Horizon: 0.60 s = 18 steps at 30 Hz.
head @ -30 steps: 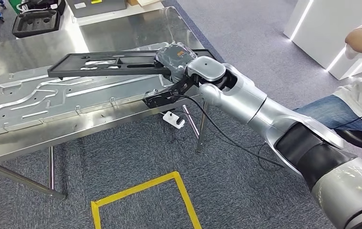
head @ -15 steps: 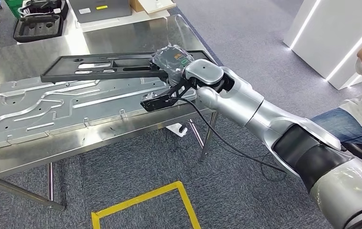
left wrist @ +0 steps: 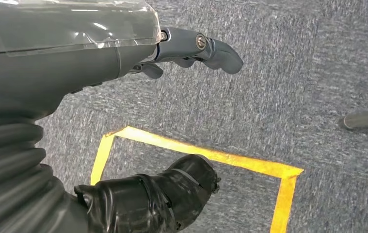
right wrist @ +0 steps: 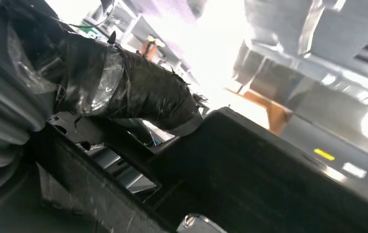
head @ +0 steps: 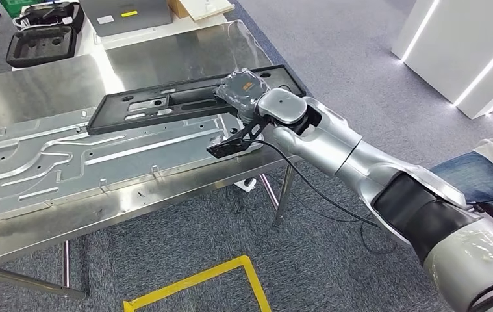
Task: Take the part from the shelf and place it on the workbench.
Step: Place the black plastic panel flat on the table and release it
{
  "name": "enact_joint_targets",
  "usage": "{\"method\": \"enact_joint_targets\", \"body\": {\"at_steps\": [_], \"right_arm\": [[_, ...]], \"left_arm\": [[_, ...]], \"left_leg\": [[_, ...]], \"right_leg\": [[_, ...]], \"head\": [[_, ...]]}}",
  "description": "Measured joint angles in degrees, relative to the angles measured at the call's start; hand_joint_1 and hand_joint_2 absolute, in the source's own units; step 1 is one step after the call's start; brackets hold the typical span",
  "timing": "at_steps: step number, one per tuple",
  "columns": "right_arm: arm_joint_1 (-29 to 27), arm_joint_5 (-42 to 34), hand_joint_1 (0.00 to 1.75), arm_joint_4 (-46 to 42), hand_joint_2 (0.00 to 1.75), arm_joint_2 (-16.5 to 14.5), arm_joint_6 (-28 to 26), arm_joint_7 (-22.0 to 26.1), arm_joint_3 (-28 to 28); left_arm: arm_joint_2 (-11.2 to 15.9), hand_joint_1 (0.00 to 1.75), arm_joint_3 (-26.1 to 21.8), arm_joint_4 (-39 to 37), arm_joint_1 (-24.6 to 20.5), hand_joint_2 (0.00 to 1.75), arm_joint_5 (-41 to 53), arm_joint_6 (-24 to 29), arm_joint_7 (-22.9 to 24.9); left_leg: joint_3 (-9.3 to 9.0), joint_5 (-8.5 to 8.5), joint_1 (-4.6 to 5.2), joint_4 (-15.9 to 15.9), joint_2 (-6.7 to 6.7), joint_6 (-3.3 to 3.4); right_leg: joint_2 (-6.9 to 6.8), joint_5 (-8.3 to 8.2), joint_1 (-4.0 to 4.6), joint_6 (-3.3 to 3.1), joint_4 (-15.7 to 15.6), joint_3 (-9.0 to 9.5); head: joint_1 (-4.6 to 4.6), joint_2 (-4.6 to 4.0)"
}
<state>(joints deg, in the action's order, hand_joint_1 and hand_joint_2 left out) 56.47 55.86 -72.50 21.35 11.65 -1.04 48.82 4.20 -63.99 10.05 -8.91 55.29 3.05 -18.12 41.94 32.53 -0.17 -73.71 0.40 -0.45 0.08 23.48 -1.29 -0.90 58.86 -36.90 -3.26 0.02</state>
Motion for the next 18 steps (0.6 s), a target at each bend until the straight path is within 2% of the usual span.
{"method": "enact_joint_targets", "body": {"at_steps": [1, 2, 4, 5, 6, 8, 10, 11, 12, 14, 15, 16, 17, 18], "right_arm": [[-0.26, 0.06, 1.75, 0.19, 1.75, 0.00, 0.13, 0.18, 0.16], [-0.51, 0.07, 1.75, 0.35, 1.75, 0.00, 0.27, 0.28, 0.39], [-0.84, 0.08, 1.75, 0.64, 1.75, 0.03, 0.50, 0.41, 0.90], [-0.88, 0.09, 1.75, 0.77, 1.75, 0.06, 0.60, 0.40, 1.07], [-0.93, 0.10, 1.75, 0.92, 1.75, 0.10, 0.69, 0.37, 1.16], [-1.24, 0.12, 1.75, 1.25, 1.75, 0.20, 0.78, 0.27, 1.24], [-1.69, 0.12, 1.75, 1.59, 1.75, 0.45, 0.77, 0.20, 1.26], [-1.79, 0.12, 1.75, 1.74, 1.75, 0.60, 0.74, 0.20, 1.27], [-1.86, 0.12, 1.75, 1.88, 1.75, 0.75, 0.71, 0.19, 1.28], [-2.03, 0.10, 1.75, 2.26, 1.75, 0.94, 0.69, 0.16, 1.37], [-2.22, 0.05, 1.75, 2.52, 1.75, 1.03, 0.69, 0.15, 1.46], [-2.45, -0.01, 1.75, 2.81, 1.75, 1.08, 0.71, 0.15, 1.55], [-2.65, -0.11, 1.75, 3.14, 1.75, 1.10, 0.70, 0.17, 1.63], [-2.79, -0.21, 1.75, 3.49, 1.75, 1.12, 0.67, 0.19, 1.67]], "left_arm": [[-0.03, 0.00, 0.02, 0.00, 0.07, 1.75, -0.01, 0.01, 0.05], [-0.06, 0.00, 0.04, 0.00, 0.12, 1.75, -0.01, 0.02, 0.11], [-0.04, 0.00, 0.06, 0.00, 0.13, 1.75, -0.03, 0.06, 0.18], [-0.02, 0.00, 0.08, 0.00, 0.09, 1.75, -0.03, 0.08, 0.22], [0.00, 0.00, 0.11, 0.00, 0.07, 1.75, -0.03, 0.09, 0.24], [0.01, 0.00, 0.21, 0.00, 0.10, 1.75, -0.01, 0.10, 0.26], [-0.01, 0.00, 0.28, 0.00, 0.18, 1.75, 0.01, 0.11, 0.27], [-0.03, 0.00, 0.31, 0.00, 0.14, 1.75, 0.02, 0.11, 0.27], [-0.06, 0.00, 0.33, 0.00, 0.06, 1.75, 0.04, 0.10, 0.27], [-0.09, 0.00, 0.38, 0.00, -0.07, 1.75, 0.08, 0.05, 0.26], [-0.10, 0.00, 0.40, 0.00, -0.05, 1.75, 0.11, 0.03, 0.26], [-0.12, 0.00, 0.42, 0.00, 0.02, 1.75, 0.13, 0.01, 0.26], [-0.16, 0.00, 0.43, 0.00, 0.07, 1.75, 0.14, -0.01, 0.26], [-0.21, 0.00, 0.45, 0.00, 0.11, 1.75, 0.16, -0.01, 0.25]], "left_leg": [[0.72, -0.57, -0.06, 0.13, -0.04, -0.06], [0.39, -2.41, -0.10, 2.26, -0.07, 0.02], [-2.24, -7.58, -0.02, 9.88, -0.08, 0.58], [-3.42, -8.83, 0.17, 13.12, -0.09, 0.93], [-4.25, -9.49, 0.35, 15.08, -0.08, 1.26], [-4.81, -9.19, 0.67, 16.01, -0.02, 1.76], [-5.62, -9.68, 0.36, 16.72, -0.05, 2.17], [-6.03, -9.75, 0.22, 17.13, -0.09, 2.39], [-6.39, -9.74, 0.10, 17.40, -0.11, 2.61], [-6.62, -9.34, 0.24, 17.16, -0.07, 3.00], [-6.68, -9.05, 0.27, 16.91, -0.03, 3.08], [-6.75, -8.70, 0.27, 16.61, 0.00, 3.10], [-6.83, -8.30, 0.26, 16.21, 0.05, 3.03], [-6.91, -7.79, 0.22, 15.69, 0.10, 2.89]], "right_leg": [[0.05, 0.31, 0.03, 0.02, 0.05, 0.31], [0.09, 0.66, 0.07, 0.06, 0.10, 0.72], [0.11, 1.34, 0.13, 0.24, 0.08, 1.69], [0.12, 1.56, 0.16, 0.41, -0.02, 2.00], [0.13, 1.72, 0.18, 0.65, -0.12, 2.14], [0.16, 1.94, 0.20, 1.30, -0.40, 2.28], [0.16, 2.60, 0.29, 1.92, -0.01, 2.23], [0.16, 3.45, 0.35, 2.10, 1.36, 1.65], [0.14, 4.79, 0.39, 2.22, 4.07, 0.34], [0.15, 7.66, 0.40, 2.35, 11.63, -3.72], [0.14, 8.20, 0.38, 2.44, 14.50, -5.57], [0.13, 7.67, 0.32, 2.52, 15.42, -6.54], [0.11, 6.07, 0.25, 2.56, 14.08, -6.38], [0.08, 3.76, 0.16, 2.58, 10.85, -5.25]], "head": [[0.00, 0.00], [0.00, 0.00], [-0.02, 0.00], [-0.01, 0.00], [-0.02, 0.00], [0.00, 0.00], [-0.06, 0.00], [-0.10, 0.00], [-0.15, 0.00], [-0.18, 0.00], [-0.19, 0.00], [-0.18, 0.00], [-0.19, 0.00], [-0.19, 0.00]]}}
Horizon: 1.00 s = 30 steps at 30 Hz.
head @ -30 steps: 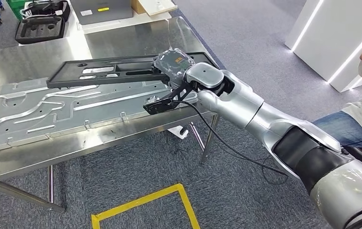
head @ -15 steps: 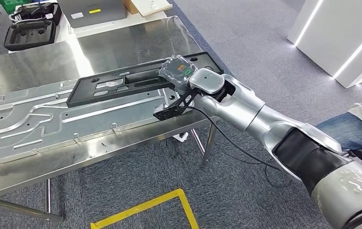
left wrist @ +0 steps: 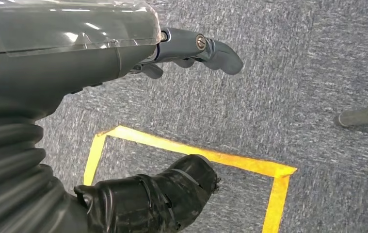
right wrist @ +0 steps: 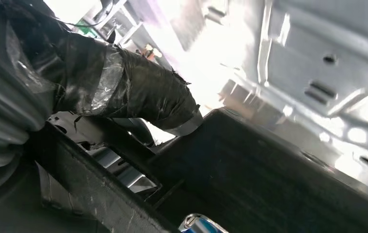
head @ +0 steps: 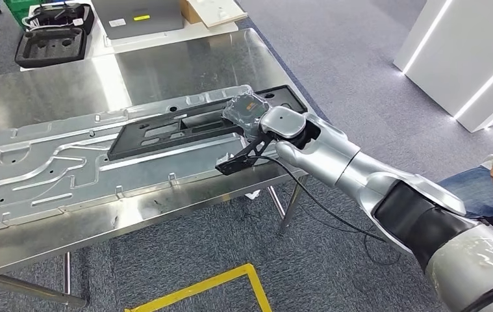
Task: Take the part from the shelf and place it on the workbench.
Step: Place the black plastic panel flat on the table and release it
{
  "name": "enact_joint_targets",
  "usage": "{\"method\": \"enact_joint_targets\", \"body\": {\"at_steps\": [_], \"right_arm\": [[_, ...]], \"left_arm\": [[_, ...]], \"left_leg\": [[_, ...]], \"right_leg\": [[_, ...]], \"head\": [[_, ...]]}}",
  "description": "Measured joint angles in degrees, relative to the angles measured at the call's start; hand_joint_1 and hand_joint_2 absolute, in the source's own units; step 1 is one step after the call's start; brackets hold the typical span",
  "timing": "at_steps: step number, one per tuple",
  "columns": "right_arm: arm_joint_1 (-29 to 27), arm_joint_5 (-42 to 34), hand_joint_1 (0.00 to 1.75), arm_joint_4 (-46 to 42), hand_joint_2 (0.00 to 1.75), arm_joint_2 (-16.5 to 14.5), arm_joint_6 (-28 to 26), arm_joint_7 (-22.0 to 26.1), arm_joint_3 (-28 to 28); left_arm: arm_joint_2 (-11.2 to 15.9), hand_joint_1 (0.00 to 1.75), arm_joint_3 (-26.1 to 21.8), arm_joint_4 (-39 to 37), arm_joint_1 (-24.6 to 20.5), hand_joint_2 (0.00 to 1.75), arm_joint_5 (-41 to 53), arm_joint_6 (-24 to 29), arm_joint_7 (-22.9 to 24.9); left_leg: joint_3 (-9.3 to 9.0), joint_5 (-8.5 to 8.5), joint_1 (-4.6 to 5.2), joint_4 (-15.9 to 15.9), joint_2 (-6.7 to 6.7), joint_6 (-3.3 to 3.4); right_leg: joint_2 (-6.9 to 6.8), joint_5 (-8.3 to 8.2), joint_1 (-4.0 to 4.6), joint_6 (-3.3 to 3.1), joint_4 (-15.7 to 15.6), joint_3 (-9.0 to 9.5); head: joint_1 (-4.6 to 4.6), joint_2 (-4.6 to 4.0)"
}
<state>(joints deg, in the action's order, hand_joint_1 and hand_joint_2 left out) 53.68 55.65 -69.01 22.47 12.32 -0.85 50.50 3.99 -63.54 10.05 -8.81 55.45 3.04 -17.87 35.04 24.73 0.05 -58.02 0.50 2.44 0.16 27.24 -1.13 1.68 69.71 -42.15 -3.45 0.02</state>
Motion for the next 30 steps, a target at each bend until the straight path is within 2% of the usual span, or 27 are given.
{"method": "enact_joint_targets", "body": {"at_steps": [2, 3, 5, 7, 8, 9, 11, 12, 13, 14, 15, 17, 18, 19, 22, 23, 24, 27, 28, 29, 30], "right_arm": [[-0.07, -0.23, 1.75, 0.82, 1.75, 0.04, -0.30, 0.06, 0.02], [-0.09, -0.39, 1.75, 1.32, 1.75, 0.11, -0.50, 0.11, 0.01], [-0.22, -0.84, 1.75, 2.61, 1.75, 0.31, -0.88, 0.19, 0.00], [-0.38, -1.38, 1.75, 4.21, 1.75, 0.49, -1.17, 0.14, -0.07], [-0.40, -1.66, 1.75, 5.09, 1.75, 0.58, -1.45, 0.09, -0.16], [-0.40, -1.92, 1.75, 6.01, 1.75, 0.69, -1.79, 0.04, -0.28], [-0.44, -2.25, 1.75, 8.00, 1.75, 0.97, -2.56, 0.01, -0.47], [-0.55, -2.34, 1.75, 8.93, 1.75, 1.09, -2.83, 0.01, -0.52], [-0.68, -2.49, 1.75, 9.80, 1.75, 1.22, -3.02, -0.02, -0.55], [-0.80, -2.68, 1.75, 10.55, 1.75, 1.31, -3.14, -0.09, -0.59], [-0.90, -2.86, 1.75, 11.18, 1.75, 1.37, -3.27, -0.17, -0.63], [-0.93, -3.04, 1.75, 12.43, 1.75, 1.46, -3.54, -0.42, -0.85], [-0.93, -3.04, 1.75, 13.09, 1.75, 1.54, -3.69, -0.57, -0.97], [-0.97, -3.04, 1.75, 13.76, 1.75, 1.67, -3.84, -0.73, -1.08], [-1.17, -3.04, 0.44, 15.35, 0.44, 2.04, -4.25, -1.22, -1.30], [-1.17, -3.04, 0.00, 15.81, 0.00, 2.19, -4.34, -1.33, -1.39], [-1.14, -3.10, 0.00, 16.29, 0.00, 2.37, -4.43, -1.43, -1.48], [-1.49, -4.15, 0.00, 17.59, 0.00, 2.69, -4.74, -1.51, -1.64], [-1.79, -4.84, 0.00, 17.86, 0.00, 2.70, -4.87, -1.47, -1.72], [-2.05, -5.71, 0.00, 18.05, 0.00, 2.70, -5.11, -1.43, -1.89], [-2.18, -6.66, 0.00, 18.16, 0.00, 2.69, -5.52, -1.38, -2.15]], "left_arm": [[-0.07, 0.00, 0.03, 0.00, -0.04, 1.75, 0.00, -0.02, -0.15], [-0.07, 0.00, 0.05, 0.00, -0.08, 1.75, 0.00, -0.04, -0.33], [-0.10, 0.00, 0.10, 0.00, -0.09, 1.75, 0.00, -0.14, -0.81], [-0.14, 0.00, 0.14, 0.00, -0.02, 1.75, -0.05, -0.20, -1.33], [-0.16, 0.00, 0.16, 0.00, -0.04, 1.75, -0.09, -0.20, -1.54], [-0.18, 0.00, 0.18, 0.00, -0.06, 1.75, -0.14, -0.19, -1.70], [-0.24, 0.00, 0.24, 0.00, -0.03, 1.75, -0.26, -0.17, -1.85], [-0.29, 0.00, 0.27, 0.00, 0.03, 1.75, -0.37, -0.16, -1.86], [-0.35, 0.00, 0.28, 0.00, 0.11, 1.75, -0.53, -0.14, -1.78], [-0.41, 0.00, 0.29, 0.00, 0.16, 1.75, -0.75, -0.09, -1.63], [-0.44, 0.00, 0.29, 0.00, 0.16, 1.75, -1.00, 0.01, -1.42], [-0.38, 0.00, 0.29, 0.01, 0.06, 1.75, -1.63, 0.25, -1.11], [-0.36, 0.00, 0.29, 0.01, -0.03, 1.75, -1.89, 0.35, -1.08], [-0.33, 0.00, 0.29, 0.01, -0.10, 1.75, -2.09, 0.44, -1.14], [-0.32, 0.00, 0.31, 0.00, -0.14, 1.75, -1.92, 0.37, -1.32], [-0.33, 0.00, 0.31, 0.00, -0.16, 1.75, -1.84, 0.07, -1.35], [-0.34, 0.00, 0.31, 0.00, -0.23, 1.75, -1.92, -0.36, -1.44], [-0.39, 0.00, 0.31, 0.00, -0.31, 0.44, -2.65, -1.18, -1.67], [-0.42, 0.00, 0.31, 0.00, -0.23, 0.00, -2.85, -0.91, -1.58], [-0.46, 0.00, 0.31, 0.00, -0.15, 0.00, -3.03, -0.38, -1.34], [-0.50, 0.00, 0.31, 0.00, -0.10, 0.00, -3.21, 0.31, -0.98]], "left_leg": [[0.15, 1.06, 0.10, -1.26, 0.11, -0.52], [0.32, 1.43, 0.19, -1.72, 0.16, -0.80], [0.49, 1.71, 0.40, -2.02, 0.22, -1.19], [0.61, 2.20, 0.34, -2.25, 0.14, -1.56], [1.10, 2.95, 0.27, -3.41, 0.06, -1.88], [2.15, 4.11, 0.15, -5.58, -0.03, -2.24], [5.76, 6.93, -0.12, -12.62, -0.16, -2.86], [7.54, 7.72, -0.23, -15.67, -0.18, -3.00], [8.59, 7.57, -0.27, -17.10, -0.19, -3.03], [8.54, 6.33, -0.27, -16.30, -0.19, -2.92], [7.40, 4.27, -0.24, -13.42, -0.19, -2.67], [3.76, 0.79, 0.04, -5.65, -0.19, -1.83], [2.35, 0.03, 0.25, -2.89, -0.17, -1.47], [1.57, -0.05, 0.46, -1.43, -0.13, -1.21], [0.58, -0.30, 0.48, 0.02, -0.09, -0.70], [0.04, -0.60, 0.33, 0.74, -0.15, -0.42], [-0.45, -0.90, 0.18, 1.44, -0.20, -0.16], [-0.77, -1.06, 0.15, 1.81, -0.22, 0.28], [-0.75, -0.95, 0.15, 1.64, -0.22, 0.32], [-0.72, -0.79, 0.12, 1.37, -0.22, 0.28], [-0.68, -0.54, 0.05, 0.96, -0.21, 0.16]], "right_leg": [[0.01, -2.78, -0.04, -0.22, -6.39, 2.69], [0.03, -3.17, 0.01, -0.43, -8.08, 3.49], [0.14, -2.89, 0.19, -0.98, -8.63, 3.85], [0.13, -2.85, -0.02, -1.55, -8.80, 4.05], [0.11, -2.85, -0.19, -1.80, -8.94, 4.21], [0.08, -2.82, -0.34, -1.99, -9.04, 4.37], [0.04, -2.69, -0.35, -2.22, -9.05, 4.48], [0.05, -2.63, -0.32, -2.28, -9.04, 4.50], [0.08, -2.56, -0.30, -2.31, -9.03, 4.55], [0.13, -2.48, -0.25, -2.30, -9.03, 4.65], [0.20, -2.40, -0.20, -2.28, -9.04, 4.82], [0.26, -2.23, -0.11, -2.09, -9.21, 5.23], [0.23, -2.21, -0.08, -1.88, -9.38, 5.38], [0.17, -2.25, -0.10, -1.61, -9.58, 5.49], [0.06, -2.32, -0.09, -0.62, -10.21, 6.03], [0.06, -1.80, -0.04, -0.35, -9.63, 5.92], [0.07, -0.70, 0.04, -0.16, -7.87, 5.22], [0.09, 3.75, 0.07, 0.16, 2.11, 0.35], [0.07, 4.08, 0.01, 0.29, 4.08, -0.69], [0.04, 3.37, -0.08, 0.44, 4.00, -0.72], [0.01, 1.75, -0.23, 0.57, 1.72, 0.41]], "head": [[0.04, 0.00], [0.07, 0.00], [0.11, 0.00], [0.14, 0.00], [0.16, 0.00], [0.19, 0.00], [0.24, 0.00], [0.23, 0.00], [0.23, 0.00], [0.23, 0.00], [0.23, 0.00], [0.23, 0.00], [0.22, 0.00], [0.20, 0.00], [0.17, 0.00], [0.16, 0.00], [0.11, 0.00], [0.03, 0.00], [0.02, 0.00], [0.02, 0.00], [0.02, 0.00]]}}
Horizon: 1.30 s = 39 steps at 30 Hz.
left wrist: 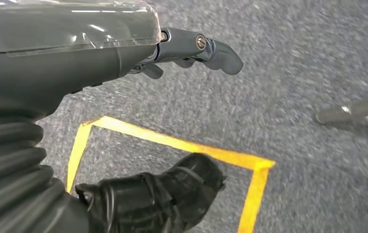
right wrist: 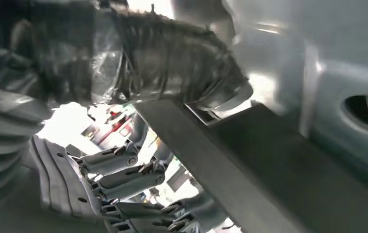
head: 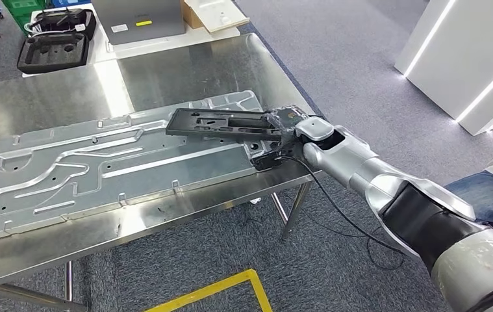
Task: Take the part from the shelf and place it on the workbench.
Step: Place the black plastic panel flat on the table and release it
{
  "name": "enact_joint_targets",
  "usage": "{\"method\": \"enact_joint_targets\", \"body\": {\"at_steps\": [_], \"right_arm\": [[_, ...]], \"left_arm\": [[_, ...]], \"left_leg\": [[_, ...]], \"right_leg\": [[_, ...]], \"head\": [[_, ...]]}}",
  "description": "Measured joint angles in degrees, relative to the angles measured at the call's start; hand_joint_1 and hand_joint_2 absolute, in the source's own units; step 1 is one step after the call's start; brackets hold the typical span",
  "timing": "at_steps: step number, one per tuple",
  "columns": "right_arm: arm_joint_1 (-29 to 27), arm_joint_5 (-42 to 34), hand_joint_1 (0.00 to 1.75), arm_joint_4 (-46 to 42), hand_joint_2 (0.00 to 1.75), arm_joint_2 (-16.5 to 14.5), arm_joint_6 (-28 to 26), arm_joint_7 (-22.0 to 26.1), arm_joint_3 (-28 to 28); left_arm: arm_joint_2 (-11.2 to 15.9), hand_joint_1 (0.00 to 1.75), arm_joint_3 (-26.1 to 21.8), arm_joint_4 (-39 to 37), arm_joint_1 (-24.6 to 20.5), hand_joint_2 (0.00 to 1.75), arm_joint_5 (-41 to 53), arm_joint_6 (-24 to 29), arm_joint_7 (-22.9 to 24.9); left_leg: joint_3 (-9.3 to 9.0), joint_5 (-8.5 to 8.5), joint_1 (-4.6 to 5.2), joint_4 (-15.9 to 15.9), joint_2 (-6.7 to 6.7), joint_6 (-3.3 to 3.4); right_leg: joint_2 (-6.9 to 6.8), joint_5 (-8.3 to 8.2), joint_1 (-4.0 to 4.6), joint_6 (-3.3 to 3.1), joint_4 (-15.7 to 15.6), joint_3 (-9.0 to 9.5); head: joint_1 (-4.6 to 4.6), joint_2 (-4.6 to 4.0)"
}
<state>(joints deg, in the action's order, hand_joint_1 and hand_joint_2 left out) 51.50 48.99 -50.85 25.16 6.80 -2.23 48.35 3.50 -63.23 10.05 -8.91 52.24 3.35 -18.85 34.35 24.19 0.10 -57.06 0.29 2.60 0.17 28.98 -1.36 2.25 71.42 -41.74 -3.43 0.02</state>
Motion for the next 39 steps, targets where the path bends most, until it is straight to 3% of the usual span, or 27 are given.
{"method": "enact_joint_targets", "body": {"at_steps": [1, 3, 8, 10, 12, 13, 14, 15, 18, 20, 23, 25, 27, 28, 29, 30, 33, 34, 37, 39], "right_arm": [[-0.03, -1.05, 0.00, 0.02, 0.00, -0.02, -0.60, 0.07, -0.36], [0.09, -3.07, 0.00, -0.34, 0.00, -0.19, -1.98, 0.16, -1.12], [-0.08, -6.50, 0.00, -2.95, 0.00, -1.45, -3.52, 0.42, -2.31], [-0.06, -7.46, 0.00, -4.55, 0.00, -2.24, -3.78, 0.57, -2.70], [-0.08, -7.93, 0.00, -5.82, 0.00, -2.92, -3.93, 0.62, -2.98], [-0.14, -8.03, 0.00, -6.25, 0.00, -3.22, -3.97, 0.66, -3.04], [-0.21, -8.21, 0.00, -6.68, 0.00, -3.51, -3.99, 0.74, -3.07], [-0.27, -8.48, 0.00, -7.16, 0.00, -3.78, -4.04, 0.89, -3.09], [-0.27, -10.52, 0.00, -9.50, 0.00, -4.80, -4.24, 1.61, -3.44], [-0.27, -12.52, 0.00, -11.32, 0.00, -5.60, -4.29, 1.75, -3.69], [-0.49, -15.53, 0.00, -14.12, 0.00, -6.62, -4.25, 1.38, -3.85], [-0.58, -16.77, 0.00, -15.95, 0.00, -7.07, -4.24, 1.22, -4.05], [-0.75, -17.36, 0.00, -17.23, 0.00, -7.33, -4.25, 1.13, -4.17], [-0.91, -17.70, 0.00, -17.74, 0.00, -7.40, -4.27, 1.10, -4.20], [-1.09, -18.07, 0.00, -18.22, 0.00, -7.48, -4.29, 1.09, -4.21], [-1.23, -18.47, 0.00, -18.71, 0.00, -7.57, -4.33, 1.09, -4.22], [-1.33, -19.37, 0.00, -20.28, 0.00, -7.87, -4.65, 0.98, -4.53], [-1.37, -19.75, 0.00, -20.69, 0.00, -7.98, -4.96, 0.82, -4.78], [-1.69, -22.09, 0.00, -21.36, 0.00, -8.31, -6.64, 0.06, -5.85], [-2.00, -25.14, 0.00, -21.62, 0.00, -8.55, -8.00, -0.60, -6.85]], "left_arm": [[-0.03, 0.00, 0.00, 0.00, 0.01, 0.00, -0.19, 0.72, 0.41], [-0.04, 0.00, 0.00, 0.01, -0.07, 0.00, -0.73, 1.91, 1.11], [-0.04, 0.00, -0.01, 0.01, -0.13, 0.00, -1.80, 3.33, 1.91], [-0.06, 0.00, -0.02, 0.00, -0.20, 0.00, -2.10, 3.66, 1.98], [-0.09, 0.00, -0.02, 0.00, -0.21, 0.00, -2.20, 3.83, 2.07], [-0.13, 0.00, -0.02, 0.00, -0.18, 0.00, -2.26, 3.89, 2.17], [-0.16, 0.00, -0.02, 0.00, -0.15, 0.00, -2.37, 3.99, 2.32], [-0.19, 0.00, -0.02, 0.00, -0.13, 0.00, -2.48, 4.22, 2.53], [-0.17, 0.00, -0.05, 0.00, -0.20, 0.00, -2.66, 6.56, 3.76], [-0.15, 0.00, -0.09, 0.00, -0.25, 0.00, -2.83, 8.73, 4.66], [-0.17, 0.00, -0.28, 0.00, -0.32, 0.00, -3.43, 11.32, 5.35], [-0.22, 0.00, -0.43, 0.00, -0.46, 0.00, -3.70, 12.23, 5.53], [-0.28, 0.00, -0.52, 0.00, -0.49, 0.00, -3.81, 12.65, 5.67], [-0.31, 0.00, -0.55, 0.00, -0.44, 0.00, -3.82, 12.80, 5.79], [-0.33, 0.00, -0.57, 0.00, -0.39, 0.00, -3.83, 12.92, 5.90], [-0.35, 0.00, -0.58, 0.00, -0.35, 0.00, -3.83, 13.00, 6.01], [-0.39, 0.00, -0.59, 0.00, -0.39, 0.00, -3.83, 13.13, 6.35], [-0.39, 0.00, -0.60, 0.00, -0.39, 0.00, -3.83, 13.20, 6.56], [-0.38, 0.00, -0.62, 0.00, -0.31, 0.00, -3.86, 13.44, 7.16], [-0.37, 0.00, -0.63, 0.00, -0.22, 0.00, -3.93, 13.48, 7.38]], "left_leg": [[0.07, 0.37, -0.06, -0.57, 0.02, -0.22], [0.54, 1.14, 0.07, -1.83, 0.11, -0.88], [1.34, 2.14, 0.19, -3.28, 0.12, -2.03], [3.40, 4.95, -0.08, -7.88, 0.04, -2.76], [6.86, 8.20, -0.28, -15.25, 0.00, -3.31], [8.05, 8.74, -0.32, -17.62, 0.00, -3.39], [8.45, 8.33, -0.32, -18.26, 0.01, -3.36], [7.75, 6.93, -0.31, -16.62, 0.01, -3.21], [2.34, 1.90, -0.04, -5.50, 0.05, -2.33], [0.78, 1.19, 0.27, -2.32, 0.09, -1.90], [0.64, 0.32, 0.07, -1.34, -0.08, -1.11], [0.79, -0.53, -0.19, -0.54, -0.21, -0.33], [1.48, -1.07, -0.02, -0.53, -0.11, 0.12], [1.93, -1.33, 0.03, -0.63, -0.03, 0.17], [2.43, -1.60, 0.06, -0.78, 0.00, 0.14], [2.97, -1.85, 0.06, -1.02, 0.02, 0.06], [4.48, -2.45, 0.07, -2.05, 0.02, -0.53], [4.79, -2.68, 0.13, -2.26, 0.02, -0.84], [5.30, -3.81, 0.23, -2.18, 0.12, -1.83], [6.21, -2.32, 0.05, -3.26, 0.12, -2.54]], "right_leg": [[-0.03, -1.81, -0.18, 0.13, -3.75, 1.87], [0.06, -3.64, -0.25, -0.08, -9.60, 5.08], [0.14, -3.70, -0.22, -1.79, -10.83, 5.65], [0.06, -3.80, -0.40, -2.26, -11.01, 5.74], [0.04, -3.81, -0.37, -2.46, -11.04, 5.72], [0.02, -3.80, -0.34, -2.47, -11.03, 5.72], [0.00, -3.79, -0.31, -2.48, -11.02, 5.74], [-0.04, -3.80, -0.28, -2.47, -11.01, 5.78], [-0.07, -3.88, -0.09, -2.31, -11.01, 5.94], [-0.01, -4.13, 0.04, -1.85, -11.22, 5.89], [0.01, -3.80, 0.06, -0.95, -11.19, 5.73], [-0.01, -0.45, 0.17, -0.73, -7.50, 4.43], [0.01, 4.00, 0.25, -0.65, -0.50, 2.19], [0.02, 5.25, 0.27, -0.58, 2.29, 1.49], [0.01, 5.42, 0.26, -0.53, 3.22, 1.64], [-0.01, 4.63, 0.25, -0.51, 1.98, 2.86], [-0.04, 1.36, 0.35, -0.76, -8.46, 9.47], [-0.01, 0.90, 0.49, -0.92, -10.48, 10.59], [0.00, -0.12, 0.64, -1.75, -11.35, 10.34], [-0.19, -1.20, 0.39, -2.58, -11.69, 9.52]], "head": [[-0.01, 0.00], [0.02, 0.00], [0.10, 0.00], [0.18, 0.00], [0.22, 0.00], [0.22, 0.00], [0.22, 0.00], [0.22, 0.00], [0.20, 0.00], [0.14, 0.00], [0.09, 0.00], [-0.01, 0.00], [-0.09, 0.00], [-0.11, 0.00], [-0.10, 0.00], [-0.11, 0.00], [-0.10, 0.00], [-0.10, 0.00], [-0.06, 0.00], [-0.01, 0.00]]}}
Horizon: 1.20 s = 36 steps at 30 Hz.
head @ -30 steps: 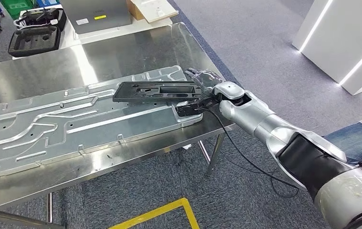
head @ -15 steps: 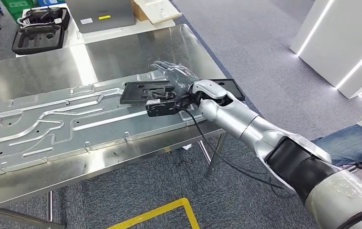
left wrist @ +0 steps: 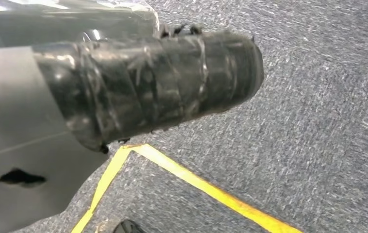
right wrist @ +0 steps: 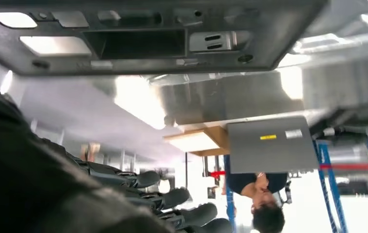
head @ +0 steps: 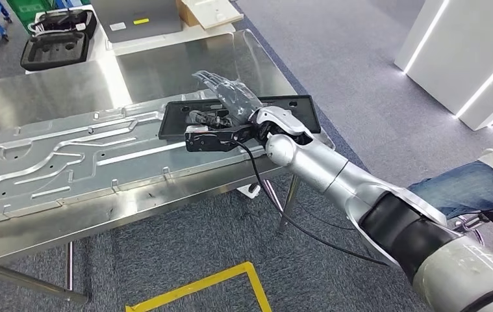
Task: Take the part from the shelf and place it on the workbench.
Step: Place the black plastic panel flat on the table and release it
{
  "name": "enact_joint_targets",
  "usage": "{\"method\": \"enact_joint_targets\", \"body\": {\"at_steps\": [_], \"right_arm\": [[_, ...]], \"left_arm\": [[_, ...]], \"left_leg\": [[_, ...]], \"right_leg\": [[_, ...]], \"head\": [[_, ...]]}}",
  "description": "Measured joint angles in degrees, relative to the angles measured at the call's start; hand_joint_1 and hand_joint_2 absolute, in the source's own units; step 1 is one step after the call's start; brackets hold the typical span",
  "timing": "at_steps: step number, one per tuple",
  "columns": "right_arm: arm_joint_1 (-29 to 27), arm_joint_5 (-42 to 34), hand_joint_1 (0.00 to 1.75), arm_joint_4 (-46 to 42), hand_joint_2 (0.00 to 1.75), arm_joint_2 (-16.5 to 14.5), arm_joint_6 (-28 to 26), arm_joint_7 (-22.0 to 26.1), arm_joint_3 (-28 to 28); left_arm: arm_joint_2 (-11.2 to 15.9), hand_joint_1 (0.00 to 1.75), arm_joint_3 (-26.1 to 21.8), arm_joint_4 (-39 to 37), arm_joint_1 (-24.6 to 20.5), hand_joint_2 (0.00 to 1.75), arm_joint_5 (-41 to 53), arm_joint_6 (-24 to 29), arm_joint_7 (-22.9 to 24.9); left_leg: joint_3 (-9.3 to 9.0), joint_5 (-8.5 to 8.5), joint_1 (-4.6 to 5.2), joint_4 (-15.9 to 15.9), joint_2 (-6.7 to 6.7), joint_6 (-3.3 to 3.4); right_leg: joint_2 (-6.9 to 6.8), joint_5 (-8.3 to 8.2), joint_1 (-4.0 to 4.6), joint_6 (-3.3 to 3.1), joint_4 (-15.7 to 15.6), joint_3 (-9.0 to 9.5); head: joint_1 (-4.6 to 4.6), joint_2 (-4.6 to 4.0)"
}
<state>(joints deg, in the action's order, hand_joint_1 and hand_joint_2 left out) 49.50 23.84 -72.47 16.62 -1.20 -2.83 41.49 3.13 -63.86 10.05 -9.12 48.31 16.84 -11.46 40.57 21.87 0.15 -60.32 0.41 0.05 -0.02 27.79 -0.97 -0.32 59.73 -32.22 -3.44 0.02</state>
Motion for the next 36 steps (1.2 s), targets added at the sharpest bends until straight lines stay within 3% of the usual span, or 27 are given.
{"method": "enact_joint_targets", "body": {"at_steps": [3, 4, 5, 6, 8, 10, 12, 14, 15, 17, 19, 20, 21, 23, 25, 26, 27, 29, 30, 31, 34, 35, 36], "right_arm": [[-0.39, -3.99, 0.00, -0.30, 0.00, -0.28, -1.37, -0.61, -1.92], [-0.55, -4.52, 0.00, -0.34, 0.00, -0.33, -1.49, -0.68, -2.44], [-0.74, -4.74, 0.00, -0.37, 0.00, -0.35, -1.52, -0.71, -2.81], [-0.95, -4.87, 0.00, -0.39, 0.00, -0.37, -1.53, -0.74, -3.07], [-1.22, -4.98, 0.00, -0.57, 0.00, -0.41, -1.54, -0.75, -3.43], [-1.26, -4.98, 0.00, -0.92, 0.00, -0.44, -1.55, -0.75, -3.88], [-1.24, -4.98, 0.00, -1.15, 0.00, -0.44, -1.57, -0.75, -4.37], [-1.34, -4.99, 0.00, -1.20, 0.00, -0.48, -1.58, -0.75, -4.60], [-1.40, -5.00, 0.00, -1.23, 0.00, -0.50, -1.58, -0.76, -4.64], [-1.49, -5.00, 0.00, -1.26, 0.00, -0.51, -1.59, -0.77, -4.82], [-1.62, -5.00, 0.00, -1.28, 0.00, -0.51, -1.60, -0.78, -5.01], [-1.74, -5.00, 0.00, -1.28, 0.00, -0.51, -1.61, -0.79, -5.05], [-1.84, -5.00, 0.00, -1.28, 0.00, -0.51, -1.61, -0.79, -5.06], [-1.93, -5.00, 0.00, -1.30, 0.00, -0.51, -1.63, -0.80, -5.07], [-1.86, -5.04, 0.00, -1.47, 0.00, -0.53, -1.74, -0.84, -5.16], [-1.84, -5.21, 0.00, -1.58, 0.00, -0.55, -1.99, -1.11, -5.26], [-1.83, -5.68, 0.00, -1.68, 0.00, -0.58, -2.63, -1.71, -5.44], [-1.91, -7.95, 0.00, -1.64, 0.00, -0.61, -5.01, -3.66, -6.02], [-1.95, -9.85, 0.00, -1.56, 0.00, -0.62, -6.68, -4.58, -6.44], [-2.00, -12.05, 0.00, -1.46, 0.00, -0.63, -8.46, -5.21, -6.95], [-2.12, -19.11, 0.00, -1.16, 0.00, -0.63, -15.57, -6.06, -9.38], [-2.26, -20.74, 0.00, -1.03, 0.00, -0.62, -18.44, -6.17, -10.32], [-2.47, -21.81, 0.00, -0.93, 0.00, -0.62, -21.20, -6.22, -11.19]], "left_arm": [[-0.05, 0.00, -0.02, 0.00, 0.03, 0.00, -0.05, -0.01, 0.23], [-0.06, 0.00, -0.02, 0.00, 0.04, 0.00, -0.05, -0.01, 0.29], [-0.08, 0.00, -0.03, 0.00, 0.05, 0.00, -0.05, -0.01, 0.33], [-0.10, 0.00, -0.03, 0.00, 0.04, 0.00, -0.05, -0.01, 0.35], [-0.10, 0.00, -0.03, 0.00, -0.10, 0.00, -0.05, -0.01, 0.38], [-0.07, 0.00, -0.03, 0.00, -0.36, 0.00, -0.05, -0.01, 0.38], [-0.04, 0.00, -0.03, 0.00, -0.47, 0.00, -0.05, -0.01, 0.38], [-0.03, 0.00, -0.04, 0.00, -0.48, 0.00, -0.05, -0.01, 0.39], [-0.05, 0.00, -0.05, 0.00, -0.53, 0.00, -0.05, -0.01, 0.41], [-0.09, 0.00, -0.05, 0.00, -0.58, 0.00, -0.05, -0.01, 0.42], [-0.14, 0.00, -0.05, 0.00, -0.54, 0.00, -0.05, -0.01, 0.43], [-0.17, 0.00, -0.05, 0.00, -0.51, 0.00, -0.05, -0.01, 0.43], [-0.21, 0.00, -0.05, 0.00, -0.50, 0.00, -0.05, -0.01, 0.43], [-0.27, 0.00, -0.05, 0.00, -0.49, 0.00, -0.05, -0.04, 0.43], [-0.30, 0.00, -0.06, 0.00, -0.49, 0.00, -0.05, -0.07, 0.43], [-0.30, 0.00, -0.07, 0.00, -0.50, 0.00, -0.05, -0.07, 0.44], [-0.31, 0.00, -0.07, 0.00, -0.50, 0.00, -0.05, -0.06, 0.45], [-0.32, 0.00, -0.09, 0.00, -0.39, 0.00, -0.07, 0.05, 0.54], [-0.34, 0.00, -0.10, 0.00, -0.26, 0.00, -0.08, 0.16, 0.57], [-0.37, 0.00, -0.11, 0.00, -0.13, 0.00, -0.12, 0.31, 0.60], [-0.42, 0.00, -0.14, 0.00, -0.02, 0.00, -0.22, 0.64, 0.60], [-0.43, 0.00, -0.15, 0.00, -0.03, 0.00, -0.22, 0.67, 0.60], [-0.45, 0.00, -0.15, 0.00, -0.03, 0.00, -0.21, 0.67, 0.61]], "left_leg": [[2.78, 7.92, -0.48, -9.04, -0.10, -1.15], [3.35, 9.65, -0.63, -12.45, -0.11, -1.43], [3.21, 10.03, -0.75, -14.46, -0.11, -1.59], [2.14, 9.33, -0.83, -14.69, -0.12, -1.66], [-2.96, 7.02, -0.89, -9.47, -0.11, -1.46], [-8.74, 7.09, -0.61, -1.72, -0.06, -0.83], [-10.60, 7.78, -0.19, 1.79, -0.01, -0.03], [-10.08, 6.62, -0.20, 2.43, -0.17, 0.99], [-9.77, 5.88, -0.30, 2.75, -0.31, 1.58], [-8.67, 4.27, -0.47, 3.27, -0.53, 2.51], [-6.92, 2.91, -0.35, 3.23, -0.54, 2.87], [-6.00, 2.26, -0.28, 3.14, -0.53, 2.87], [-5.04, 1.62, -0.22, 3.00, -0.53, 2.81], [-3.23, 0.56, -0.18, 2.46, -0.52, 2.55], [-1.74, -0.24, -0.04, 1.65, -0.47, 2.07], [-1.31, -0.65, 0.03, 1.38, -0.45, 1.77], [-1.04, -1.15, 0.11, 1.34, -0.41, 1.46], [-0.71, -2.00, 0.05, 1.60, -0.31, 0.81], [-0.27, -1.39, -0.04, 1.27, -0.27, 0.47], [0.43, 0.36, -0.15, 0.00, -0.24, 0.10], [3.14, 8.73, -0.52, -9.49, -0.26, -0.90], [3.43, 9.93, -0.61, -12.62, -0.27, -1.10], [3.00, 9.72, -0.68, -14.37, -0.27, -1.19]], "right_leg": [[-0.21, -1.84, -0.20, -0.64, -0.13, -2.11], [-0.22, -2.45, -0.21, -0.63, -0.11, -2.93], [-0.22, -3.05, -0.21, -0.57, -0.08, -3.73], [-0.21, -3.63, -0.23, -0.48, -0.05, -4.53], [-0.18, -4.73, -0.28, -0.16, 0.01, -5.84], [-0.22, -5.74, -0.25, 0.45, -0.08, -6.58], [-0.32, -6.73, -0.26, 1.20, -0.50, -6.62], [-0.27, -7.18, -0.29, 1.94, -0.93, -6.66], [-0.21, -6.21, -0.25, 2.17, -0.37, -7.03], [-0.09, -1.31, -0.23, 2.32, 4.08, -8.59], [-0.08, 3.58, -0.14, 2.41, 11.52, -10.35], [-0.07, 4.26, -0.11, 2.46, 14.28, -10.53], [-0.07, 3.70, -0.11, 2.47, 15.35, -9.87], [-0.08, 0.96, -0.12, 2.32, 11.49, -5.61], [-0.05, 0.86, 0.05, 2.01, 3.82, -0.02], [-0.02, 1.41, 0.17, 1.84, 1.03, 1.63], [0.00, 1.90, 0.32, 1.60, -0.41, 2.25], [-0.06, 1.09, 0.27, 0.89, -0.90, 1.66], [-0.13, 0.45, 0.16, 0.44, -0.97, 1.18], [-0.22, -0.27, 0.00, 0.03, -1.11, 0.54], [-0.32, -2.47, -0.16, -0.44, -1.13, -2.07], [-0.32, -3.18, -0.16, -0.40, -1.08, -3.05], [-0.32, -3.87, -0.16, -0.32, -1.00, -4.04]], "head": [[0.11, 0.00], [0.12, 0.00], [0.12, 0.00], [0.12, 0.00], [0.13, 0.00], [0.07, 0.00], [-0.02, 0.01], [-0.03, 0.01], [-0.05, 0.01], [-0.12, 0.00], [-0.16, 0.00], [-0.18, 0.00], [-0.18, 0.00], [-0.19, 0.00], [-0.14, 0.01], [-0.17, 0.01], [-0.19, 0.01], [-0.33, 0.00], [-0.32, 0.00], [-0.33, 0.00], [-0.27, 0.00], [-0.27, 0.00], [-0.27, 0.00]]}}
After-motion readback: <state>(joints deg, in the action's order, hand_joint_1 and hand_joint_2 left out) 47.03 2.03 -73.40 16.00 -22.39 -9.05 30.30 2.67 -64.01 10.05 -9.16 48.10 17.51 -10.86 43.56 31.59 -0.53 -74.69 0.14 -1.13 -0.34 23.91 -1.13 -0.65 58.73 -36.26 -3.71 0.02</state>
